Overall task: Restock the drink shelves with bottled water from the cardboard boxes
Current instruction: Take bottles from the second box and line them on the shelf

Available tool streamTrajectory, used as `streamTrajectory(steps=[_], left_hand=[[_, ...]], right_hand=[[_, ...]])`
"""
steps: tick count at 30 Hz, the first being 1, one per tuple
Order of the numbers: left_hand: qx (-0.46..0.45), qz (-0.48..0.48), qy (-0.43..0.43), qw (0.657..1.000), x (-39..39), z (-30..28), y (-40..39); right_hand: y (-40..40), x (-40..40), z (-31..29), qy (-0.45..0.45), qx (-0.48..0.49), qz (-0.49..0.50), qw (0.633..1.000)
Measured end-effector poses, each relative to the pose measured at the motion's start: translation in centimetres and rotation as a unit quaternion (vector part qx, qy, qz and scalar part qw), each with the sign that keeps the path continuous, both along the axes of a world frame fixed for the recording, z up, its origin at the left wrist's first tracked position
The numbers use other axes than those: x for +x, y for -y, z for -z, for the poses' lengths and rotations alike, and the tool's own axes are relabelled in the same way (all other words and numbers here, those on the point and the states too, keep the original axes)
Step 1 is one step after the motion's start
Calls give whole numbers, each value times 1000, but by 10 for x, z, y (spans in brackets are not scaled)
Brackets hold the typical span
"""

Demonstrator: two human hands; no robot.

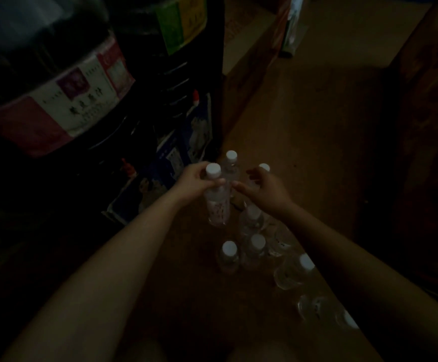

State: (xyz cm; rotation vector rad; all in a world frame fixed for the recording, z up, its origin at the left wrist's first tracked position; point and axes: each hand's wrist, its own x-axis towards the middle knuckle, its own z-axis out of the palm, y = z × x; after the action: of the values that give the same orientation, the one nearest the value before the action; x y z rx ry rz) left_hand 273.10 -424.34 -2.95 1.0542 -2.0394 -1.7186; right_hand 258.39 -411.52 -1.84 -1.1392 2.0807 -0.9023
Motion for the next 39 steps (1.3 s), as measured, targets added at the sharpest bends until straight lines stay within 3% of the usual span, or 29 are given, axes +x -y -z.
streamTrajectory(steps=[6, 10, 14, 27, 32, 39], left_hand=[[-66, -24, -47, 996, 16, -107, 24], [-75, -32, -61, 995, 16, -201, 35], [-83, -58, -86, 991, 10, -301, 37], [-72, -161, -135, 975, 40, -640, 64], [-59, -230, -134, 962, 68, -725, 87], [-102, -184, -79, 974, 132, -797, 117]], right_hand=[[15, 12, -58, 38, 5, -55, 998], [29, 23, -125, 153, -1, -106, 982], [44, 23, -210, 185, -12, -136, 973], [105, 47, -533, 127, -83, -165, 975], [140, 68, -622, 105, -93, -194, 971], [210, 110, -699, 99, -98, -235, 962]])
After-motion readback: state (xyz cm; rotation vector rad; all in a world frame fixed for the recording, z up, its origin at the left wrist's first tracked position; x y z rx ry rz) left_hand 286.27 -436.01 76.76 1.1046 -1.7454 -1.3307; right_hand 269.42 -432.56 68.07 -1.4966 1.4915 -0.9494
